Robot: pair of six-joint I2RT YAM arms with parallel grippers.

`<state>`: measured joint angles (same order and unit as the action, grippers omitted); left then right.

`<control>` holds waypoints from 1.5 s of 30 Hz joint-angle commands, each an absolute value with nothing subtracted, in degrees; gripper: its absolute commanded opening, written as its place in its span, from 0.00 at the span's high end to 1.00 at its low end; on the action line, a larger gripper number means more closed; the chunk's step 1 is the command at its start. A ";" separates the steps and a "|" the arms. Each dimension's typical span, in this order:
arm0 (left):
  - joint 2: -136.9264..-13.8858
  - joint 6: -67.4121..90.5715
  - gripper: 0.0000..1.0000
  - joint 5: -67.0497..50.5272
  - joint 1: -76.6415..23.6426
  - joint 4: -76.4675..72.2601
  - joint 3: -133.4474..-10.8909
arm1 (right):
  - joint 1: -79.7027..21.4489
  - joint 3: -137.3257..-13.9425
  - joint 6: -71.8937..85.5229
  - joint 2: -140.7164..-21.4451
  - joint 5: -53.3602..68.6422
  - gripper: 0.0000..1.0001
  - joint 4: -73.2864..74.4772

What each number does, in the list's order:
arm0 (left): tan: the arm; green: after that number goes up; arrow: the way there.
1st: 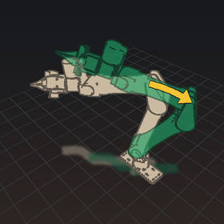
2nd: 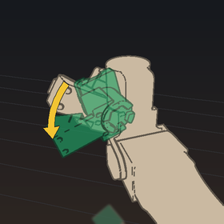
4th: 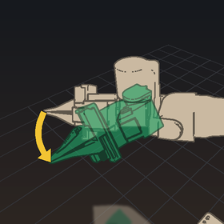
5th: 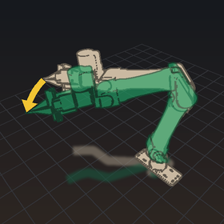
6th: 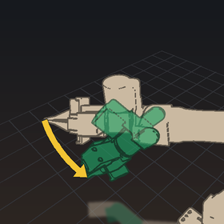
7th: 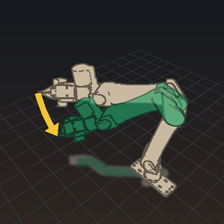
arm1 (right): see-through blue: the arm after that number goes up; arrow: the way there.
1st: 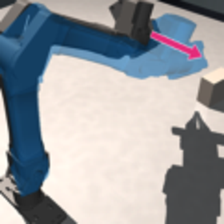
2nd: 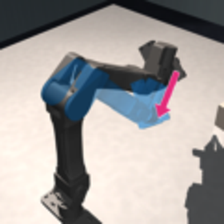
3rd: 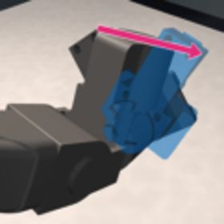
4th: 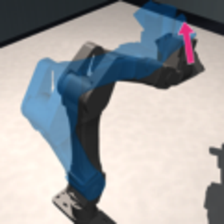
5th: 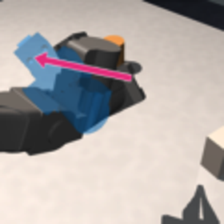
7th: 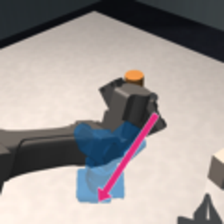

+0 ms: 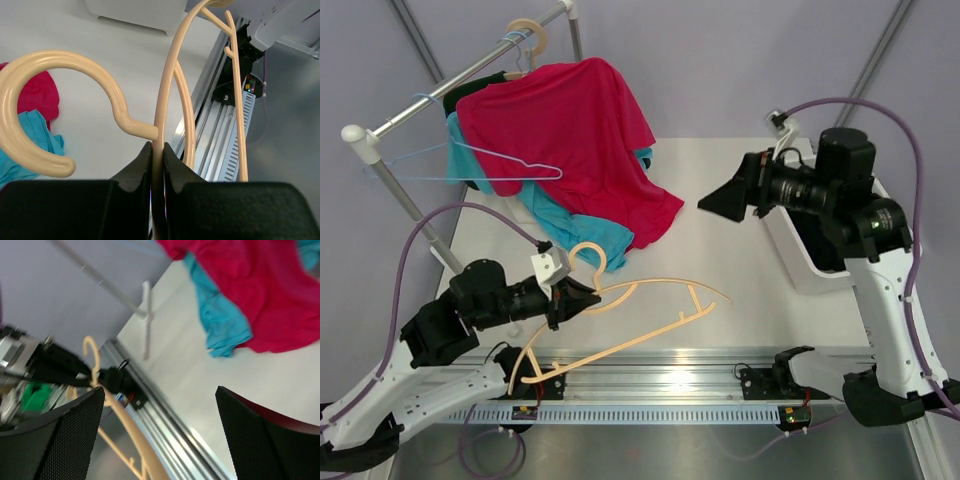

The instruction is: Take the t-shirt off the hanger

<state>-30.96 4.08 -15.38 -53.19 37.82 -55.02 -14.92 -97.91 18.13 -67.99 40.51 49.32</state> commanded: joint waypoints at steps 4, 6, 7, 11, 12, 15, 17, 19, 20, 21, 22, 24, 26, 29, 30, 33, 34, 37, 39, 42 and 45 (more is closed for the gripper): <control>-33.66 1.15 1.00 -25.47 -53.17 35.68 -57.65 | -23.55 -82.72 14.95 -63.01 53.41 0.03 40.01; -33.84 0.36 1.00 -30.12 -53.17 35.68 -57.92 | -26.17 -76.83 13.98 -63.89 56.59 0.04 38.15; -33.84 -1.13 1.00 -31.36 -53.17 35.68 -58.27 | -27.84 -75.77 13.45 -64.24 55.99 0.04 37.97; -35.33 -0.97 1.00 -30.94 -53.17 36.29 -59.67 | -37.86 -74.10 9.85 -66.18 50.63 0.06 39.99; -36.46 -0.44 1.00 -30.07 -53.26 36.73 -60.11 | -39.71 -73.40 9.15 -65.92 49.84 0.06 39.73; -38.40 -1.14 1.00 -31.11 -53.26 38.32 -60.65 | -44.82 -70.14 10.10 -64.25 47.64 0.07 36.31; -38.41 -1.93 1.00 -31.29 -53.17 38.67 -60.21 | -47.01 -67.61 10.81 -63.55 47.64 0.09 34.37; -38.15 -2.46 1.00 -31.73 -53.26 38.58 -59.94 | -47.37 -65.23 11.69 -62.76 48.42 0.12 32.36; -38.06 -2.72 1.00 -31.90 -53.26 38.67 -59.85 | -47.37 -64.69 12.04 -62.58 48.60 0.14 31.73; -37.88 -2.72 1.00 -31.90 -53.17 38.67 -59.85 | -47.37 -64.17 12.82 -62.32 48.86 0.19 31.21; -37.88 -2.90 1.00 -32.43 -53.26 38.85 -59.85 | -47.37 -63.90 13.18 -61.97 47.56 0.20 30.68; -37.79 -3.34 1.00 -33.04 -53.26 38.93 -59.68 | -47.37 -64.51 15.10 -61.35 42.39 0.20 31.81; -38.23 -3.43 1.00 -33.48 -53.17 38.85 -59.68 | -47.37 -66.87 16.43 -61.00 37.71 0.18 33.04; -39.46 -3.25 1.00 -34.10 -53.26 38.85 -59.85 | -47.37 -71.69 16.52 -61.17 32.90 0.12 37.34; -39.81 -3.08 1.00 -34.36 -53.26 38.85 -59.94 | -47.37 -73.37 15.22 -61.43 29.83 0.11 41.44; -40.87 -2.99 1.00 -34.89 -53.17 38.93 -60.12 | -47.37 -75.59 14.59 -61.52 24.08 0.09 44.12; -40.96 -3.34 1.00 -34.98 -53.17 38.94 -60.12 | -47.37 -75.76 14.85 -61.70 25.82 0.09 44.21; -41.22 -3.69 1.00 -35.07 -53.17 38.94 -60.12 | -47.37 -75.24 15.73 -61.61 26.99 0.09 44.47; -41.39 -3.96 1.00 -35.68 -53.17 38.94 -60.20 | -47.37 -74.62 15.38 -61.09 28.20 0.09 44.38; -41.48 -3.96 1.00 -35.42 -53.26 39.29 -60.56 | -47.37 -71.99 15.47 -60.12 35.82 0.10 42.64; -41.48 -4.04 1.00 -34.81 -53.17 39.46 -60.82 | -47.37 -68.56 15.73 -58.20 41.02 0.15 40.18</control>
